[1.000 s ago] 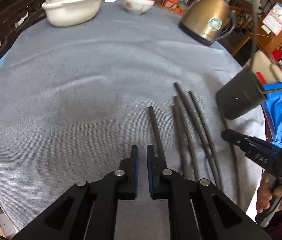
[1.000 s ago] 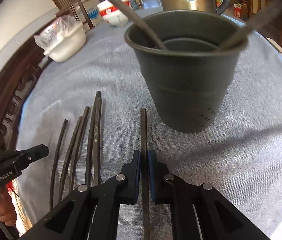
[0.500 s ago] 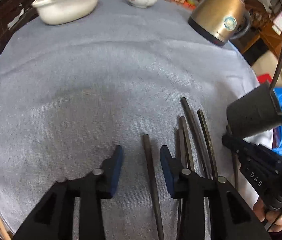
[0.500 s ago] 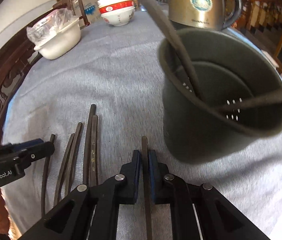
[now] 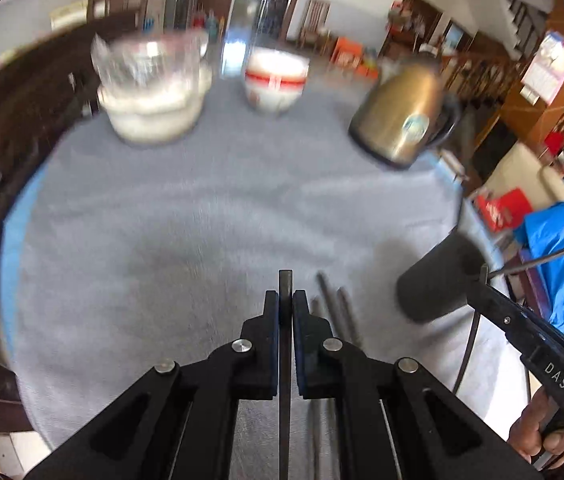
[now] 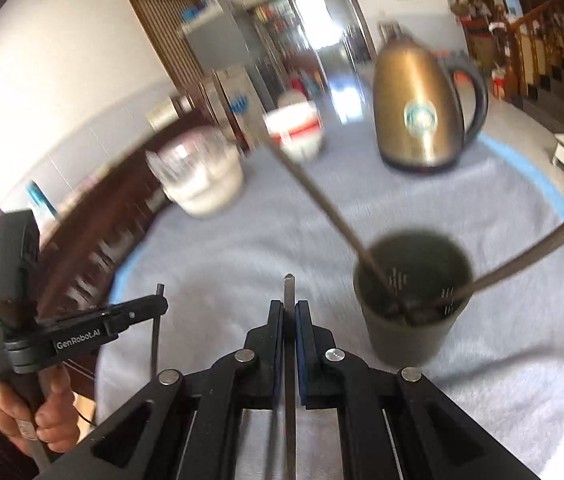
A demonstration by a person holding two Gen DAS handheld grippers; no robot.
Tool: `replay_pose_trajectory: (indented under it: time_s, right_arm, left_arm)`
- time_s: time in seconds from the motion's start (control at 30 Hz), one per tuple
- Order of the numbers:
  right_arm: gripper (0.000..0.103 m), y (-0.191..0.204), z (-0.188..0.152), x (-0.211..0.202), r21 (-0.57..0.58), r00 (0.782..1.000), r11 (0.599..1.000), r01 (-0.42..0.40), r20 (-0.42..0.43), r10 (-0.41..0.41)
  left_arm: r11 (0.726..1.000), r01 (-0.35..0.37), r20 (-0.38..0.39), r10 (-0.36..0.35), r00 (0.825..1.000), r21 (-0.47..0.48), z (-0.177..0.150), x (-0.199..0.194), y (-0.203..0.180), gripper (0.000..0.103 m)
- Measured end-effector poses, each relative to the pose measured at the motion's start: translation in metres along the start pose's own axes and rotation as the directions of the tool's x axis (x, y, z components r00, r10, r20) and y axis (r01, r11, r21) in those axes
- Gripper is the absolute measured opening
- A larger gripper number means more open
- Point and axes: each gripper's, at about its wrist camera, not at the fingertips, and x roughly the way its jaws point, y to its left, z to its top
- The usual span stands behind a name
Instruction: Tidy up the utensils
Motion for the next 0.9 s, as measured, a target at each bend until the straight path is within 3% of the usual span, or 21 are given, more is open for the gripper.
replay_pose_trajectory:
  time_s: [0.17, 0.3, 0.5, 0.77, 0.9]
  right_arm:
    - [0.006, 0.017, 0.016, -0.042, -0.036, 0.986, 0.999, -0.031, 0.165, 0.036]
    - [0.006, 0.031, 0.017, -0.082, -0.075, 0.951, 0.997, 0.022, 0.308, 0.002]
    - [0.006, 0.036, 0.022, -0.129, -0.062, 0.854, 0.994, 0.089, 0.519, -0.044]
    - [0.006, 0.004, 0.036, -0.162, 0.079, 0.756, 0.994, 0.076, 0.646, -0.110]
    - [0.006, -0.009, 0.041, -0.176, 0.157, 0.687, 0.985, 0.070, 0.709, -0.162]
  left_arm:
    - [1.000, 0.018, 0.144, -0.021, 0.989, 0.021, 0.007, -0.054, -0.011, 0.006]
    - [0.999, 0.038, 0.234, -0.042, 0.971, 0.023, 0.015, -0.089, -0.019, 0.006]
    - [0.997, 0.064, 0.356, -0.072, 0.932, 0.035, 0.025, -0.121, -0.041, 0.006]
    - [0.992, 0.119, 0.483, -0.128, 0.866, 0.049, 0.039, -0.149, -0.074, 0.006]
    - [0.988, 0.147, 0.547, -0.150, 0.824, 0.050, 0.046, -0.161, -0.091, 0.006]
